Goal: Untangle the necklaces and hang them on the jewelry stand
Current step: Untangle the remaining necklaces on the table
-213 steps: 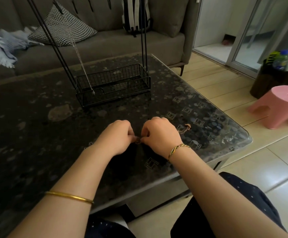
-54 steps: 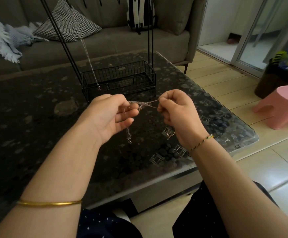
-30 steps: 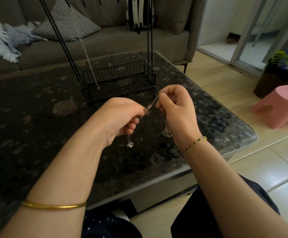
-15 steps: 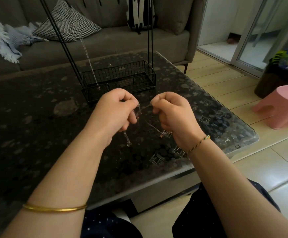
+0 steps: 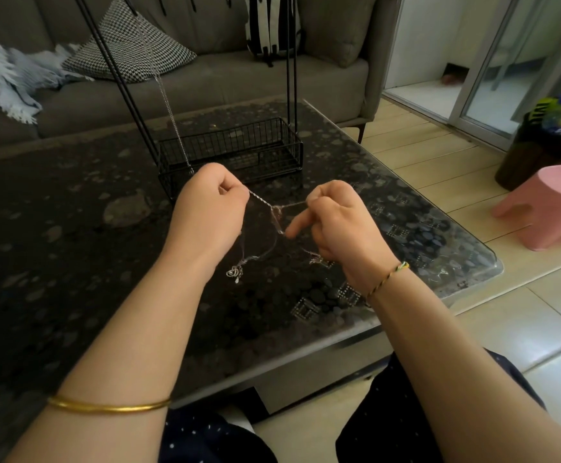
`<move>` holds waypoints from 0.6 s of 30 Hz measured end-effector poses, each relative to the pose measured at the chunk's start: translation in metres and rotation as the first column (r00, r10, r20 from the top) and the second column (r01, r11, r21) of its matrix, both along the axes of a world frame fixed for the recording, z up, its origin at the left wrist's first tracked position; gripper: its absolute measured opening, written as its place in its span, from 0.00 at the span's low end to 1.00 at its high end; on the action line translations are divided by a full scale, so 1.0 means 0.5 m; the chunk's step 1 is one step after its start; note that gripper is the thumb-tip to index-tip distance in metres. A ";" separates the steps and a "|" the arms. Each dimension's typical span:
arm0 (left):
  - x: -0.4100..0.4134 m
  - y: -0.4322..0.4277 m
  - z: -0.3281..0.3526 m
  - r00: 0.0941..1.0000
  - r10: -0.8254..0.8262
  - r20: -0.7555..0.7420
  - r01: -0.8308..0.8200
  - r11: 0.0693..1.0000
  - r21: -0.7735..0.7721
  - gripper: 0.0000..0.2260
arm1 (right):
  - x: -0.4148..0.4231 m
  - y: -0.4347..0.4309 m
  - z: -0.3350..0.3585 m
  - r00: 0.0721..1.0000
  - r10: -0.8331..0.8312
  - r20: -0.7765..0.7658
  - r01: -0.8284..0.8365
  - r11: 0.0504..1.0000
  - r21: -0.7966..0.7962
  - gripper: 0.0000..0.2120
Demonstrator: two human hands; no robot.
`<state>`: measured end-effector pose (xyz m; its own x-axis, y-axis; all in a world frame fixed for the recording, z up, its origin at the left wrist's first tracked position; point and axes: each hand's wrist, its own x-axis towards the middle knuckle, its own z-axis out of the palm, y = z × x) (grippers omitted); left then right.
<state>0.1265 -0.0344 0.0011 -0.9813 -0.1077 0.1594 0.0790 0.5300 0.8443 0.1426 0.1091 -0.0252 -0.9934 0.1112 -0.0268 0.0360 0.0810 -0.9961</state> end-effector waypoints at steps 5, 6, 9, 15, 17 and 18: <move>0.003 0.006 0.003 0.997 -0.047 0.068 0.029 0.970 0.242 0.08 | 0.000 -0.005 -0.004 1.000 0.008 -0.003 -0.008 0.999 0.033 0.05; 0.002 0.007 0.003 0.997 -0.051 0.058 0.035 0.965 0.258 0.08 | 0.000 -0.005 -0.005 1.000 0.004 -0.013 -0.003 0.998 0.063 0.05; -0.005 0.005 0.001 0.997 -0.046 0.055 0.027 0.951 0.309 0.08 | -0.004 -0.004 -0.009 0.996 -0.043 -0.075 0.057 0.979 0.197 0.04; -0.008 -0.005 0.006 0.997 0.041 0.058 -0.059 0.934 0.353 0.07 | -0.011 0.004 -0.025 0.977 -0.102 -0.185 0.175 0.880 0.441 0.03; -0.009 -0.007 0.005 0.997 0.051 0.051 -0.066 0.935 0.348 0.06 | -0.012 0.004 -0.025 0.975 -0.109 -0.194 0.189 0.866 0.462 0.03; -0.010 -0.007 0.005 0.997 0.055 0.047 -0.068 0.936 0.345 0.06 | -0.013 0.004 -0.024 0.973 -0.111 -0.204 0.198 0.857 0.477 0.02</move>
